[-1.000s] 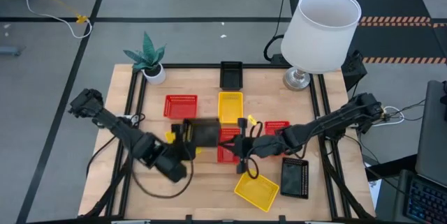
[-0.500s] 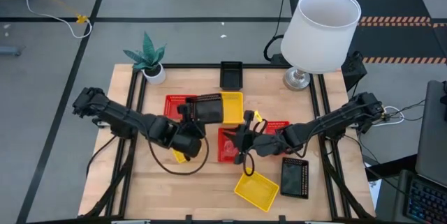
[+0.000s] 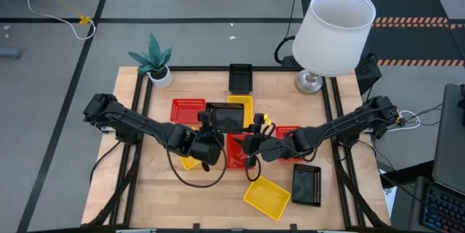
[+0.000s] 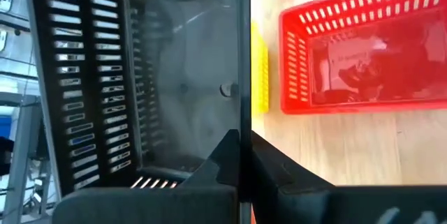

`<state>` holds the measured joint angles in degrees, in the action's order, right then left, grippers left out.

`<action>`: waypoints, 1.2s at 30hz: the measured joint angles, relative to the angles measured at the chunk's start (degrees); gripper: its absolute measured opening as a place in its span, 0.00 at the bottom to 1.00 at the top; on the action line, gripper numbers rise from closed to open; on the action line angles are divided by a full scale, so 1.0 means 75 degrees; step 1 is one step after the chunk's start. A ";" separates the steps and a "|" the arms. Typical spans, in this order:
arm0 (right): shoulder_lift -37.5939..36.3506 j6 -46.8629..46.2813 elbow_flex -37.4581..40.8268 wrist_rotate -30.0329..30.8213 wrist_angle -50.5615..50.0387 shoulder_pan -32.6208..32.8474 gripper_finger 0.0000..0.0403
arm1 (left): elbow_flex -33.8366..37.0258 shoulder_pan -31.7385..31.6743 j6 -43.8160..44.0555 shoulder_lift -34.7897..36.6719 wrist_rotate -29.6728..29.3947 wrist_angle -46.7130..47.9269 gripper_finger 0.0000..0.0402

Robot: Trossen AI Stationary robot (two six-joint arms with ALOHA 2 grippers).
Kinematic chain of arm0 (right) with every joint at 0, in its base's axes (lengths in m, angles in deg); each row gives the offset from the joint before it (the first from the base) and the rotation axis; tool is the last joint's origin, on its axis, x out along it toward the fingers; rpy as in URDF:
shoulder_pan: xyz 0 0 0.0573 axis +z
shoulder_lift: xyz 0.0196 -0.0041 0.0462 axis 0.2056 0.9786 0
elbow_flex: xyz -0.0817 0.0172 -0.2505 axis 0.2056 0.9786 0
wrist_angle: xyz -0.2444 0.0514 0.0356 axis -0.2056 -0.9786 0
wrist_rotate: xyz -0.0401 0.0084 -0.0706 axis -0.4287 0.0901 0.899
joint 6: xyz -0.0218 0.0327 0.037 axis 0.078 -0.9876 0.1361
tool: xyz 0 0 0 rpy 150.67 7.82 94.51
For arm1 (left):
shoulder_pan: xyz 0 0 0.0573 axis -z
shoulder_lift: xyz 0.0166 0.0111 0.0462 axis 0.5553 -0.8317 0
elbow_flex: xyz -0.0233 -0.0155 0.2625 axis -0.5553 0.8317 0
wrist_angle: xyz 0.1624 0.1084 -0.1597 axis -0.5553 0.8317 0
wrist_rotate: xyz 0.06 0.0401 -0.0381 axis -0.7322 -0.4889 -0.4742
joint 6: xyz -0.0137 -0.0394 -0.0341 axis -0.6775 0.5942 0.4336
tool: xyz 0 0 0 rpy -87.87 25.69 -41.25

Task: Stack baskets by color
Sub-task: Stack the bottom left black bin on top of the top black bin

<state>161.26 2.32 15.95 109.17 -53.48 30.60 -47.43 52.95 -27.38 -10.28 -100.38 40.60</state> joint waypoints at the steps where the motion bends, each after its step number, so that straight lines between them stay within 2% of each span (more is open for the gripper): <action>1: 0.0000 -0.0008 0.0000 -0.0144 -0.0008 -0.0008 0.38 | 0.0000 -0.0009 0.0041 0.0000 0.0006 0.0029 0.03; 16: 0.0000 0.0078 0.0154 -0.0190 -0.0307 -0.0164 0.37 | 0.0000 0.0003 -0.0108 0.0000 0.0045 -0.0043 0.02; 23: 0.0006 0.0165 0.0339 -0.0184 -0.0340 -0.0304 0.36 | 0.0003 0.0045 -0.0316 0.0000 0.0052 -0.0412 0.04; 28: 0.0006 0.0312 0.0430 -0.0177 -0.0324 -0.0310 0.29 | 0.0003 0.0080 -0.0485 0.0000 0.0095 -0.0537 0.02; 32: 0.0006 0.0400 0.0437 -0.0189 -0.0343 -0.0310 0.19 | 0.0003 0.0105 -0.0527 0.0000 0.0079 -0.0718 0.05; 36: 0.0006 0.0418 0.0437 -0.0214 -0.0480 -0.0306 0.10 | 0.0003 0.0123 -0.0681 0.0000 0.0079 -0.0904 0.02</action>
<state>161.31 5.45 19.23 107.57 -57.08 28.30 -47.41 53.88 -32.48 -10.28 -99.78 33.82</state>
